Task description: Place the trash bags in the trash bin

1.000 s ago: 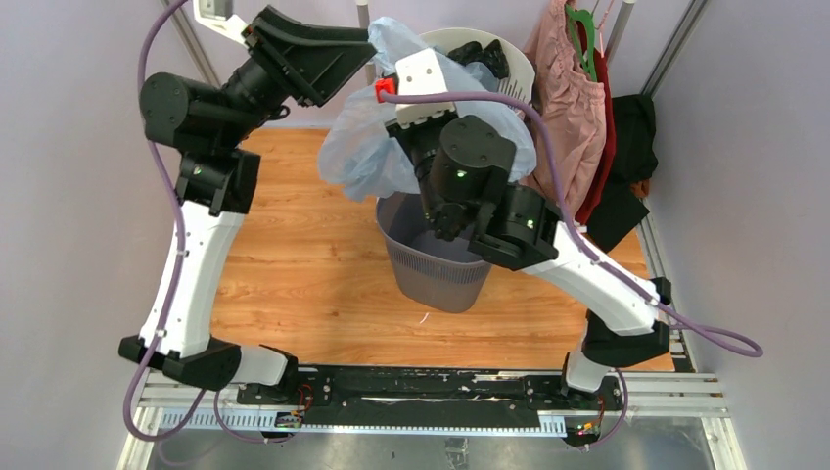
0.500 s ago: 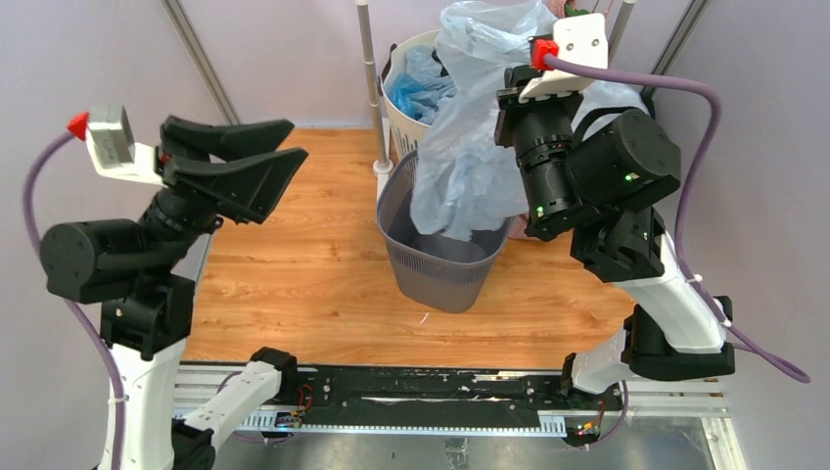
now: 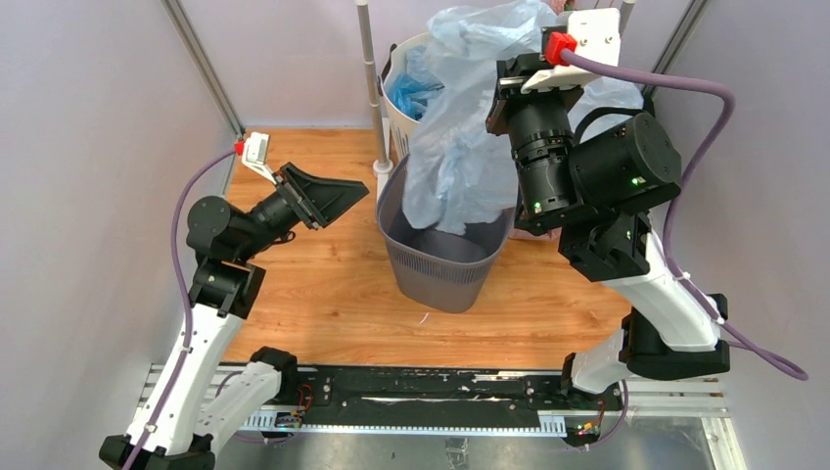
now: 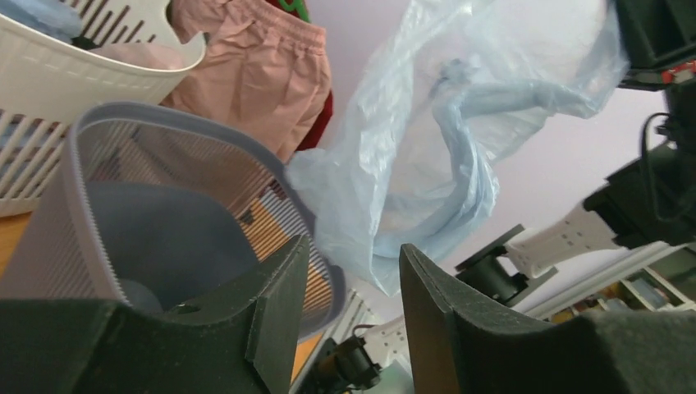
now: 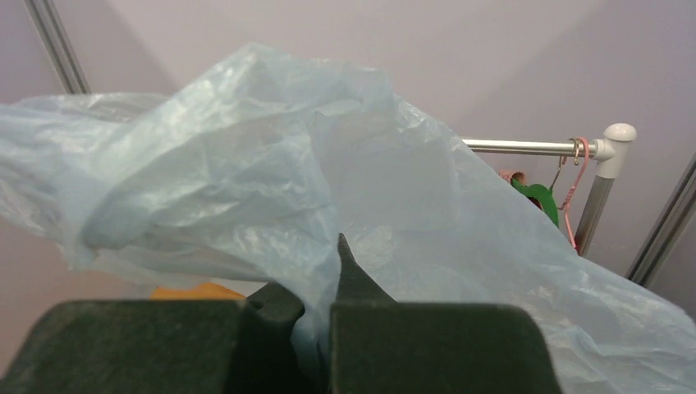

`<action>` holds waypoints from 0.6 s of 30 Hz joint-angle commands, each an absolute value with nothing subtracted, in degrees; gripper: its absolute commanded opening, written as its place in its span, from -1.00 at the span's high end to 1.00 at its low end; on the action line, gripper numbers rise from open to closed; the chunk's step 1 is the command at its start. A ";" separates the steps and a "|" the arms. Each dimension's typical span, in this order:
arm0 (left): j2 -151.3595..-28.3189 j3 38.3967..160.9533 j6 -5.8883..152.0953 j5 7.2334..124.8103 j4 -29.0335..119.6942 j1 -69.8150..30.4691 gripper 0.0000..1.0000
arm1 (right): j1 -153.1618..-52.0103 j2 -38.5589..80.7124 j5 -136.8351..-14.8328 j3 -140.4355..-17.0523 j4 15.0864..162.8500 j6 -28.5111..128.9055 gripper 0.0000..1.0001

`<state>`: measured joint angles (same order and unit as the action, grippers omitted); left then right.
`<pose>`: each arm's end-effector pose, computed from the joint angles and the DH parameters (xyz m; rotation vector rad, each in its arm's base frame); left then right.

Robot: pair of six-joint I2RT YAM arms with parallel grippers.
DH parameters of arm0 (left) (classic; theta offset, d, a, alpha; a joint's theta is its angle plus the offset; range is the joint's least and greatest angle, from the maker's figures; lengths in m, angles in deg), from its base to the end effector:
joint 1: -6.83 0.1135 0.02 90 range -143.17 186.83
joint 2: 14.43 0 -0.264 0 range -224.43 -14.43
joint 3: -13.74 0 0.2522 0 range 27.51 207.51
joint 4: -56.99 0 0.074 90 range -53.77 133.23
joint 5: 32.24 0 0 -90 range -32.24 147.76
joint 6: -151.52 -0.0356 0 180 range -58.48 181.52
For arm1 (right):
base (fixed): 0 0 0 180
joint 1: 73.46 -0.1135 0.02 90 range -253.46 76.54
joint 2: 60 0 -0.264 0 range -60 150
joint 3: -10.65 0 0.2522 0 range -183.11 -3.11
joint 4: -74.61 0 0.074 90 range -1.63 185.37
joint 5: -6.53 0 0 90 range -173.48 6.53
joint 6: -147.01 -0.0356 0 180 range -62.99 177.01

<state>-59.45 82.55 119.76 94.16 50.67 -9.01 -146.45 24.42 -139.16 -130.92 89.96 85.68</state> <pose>0.1502 -0.0646 0.4328 0.0764 1.4872 -1.4724 0.0870 0.1839 0.6508 -0.0226 1.1897 0.2722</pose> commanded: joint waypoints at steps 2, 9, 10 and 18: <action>-56.46 81.56 124.86 96.58 55.59 -8.91 -0.12 | -146.64 24.54 -137.25 -130.83 80.28 87.68 1.00; -54.76 77.88 134.05 97.96 55.49 -8.91 -0.23 | -145.86 26.43 -134.36 -130.39 74.67 85.81 1.00; -54.40 77.22 135.23 97.78 55.59 -8.91 -0.23 | -145.68 26.73 -133.69 -130.71 74.60 84.91 1.00; -52.61 73.18 139.22 90.39 55.58 -9.38 -0.22 | -145.42 31.80 -129.98 -136.15 77.55 78.00 1.00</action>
<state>-53.26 74.57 136.13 94.38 54.82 -9.05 -146.06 30.36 -132.60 -133.02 77.67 82.84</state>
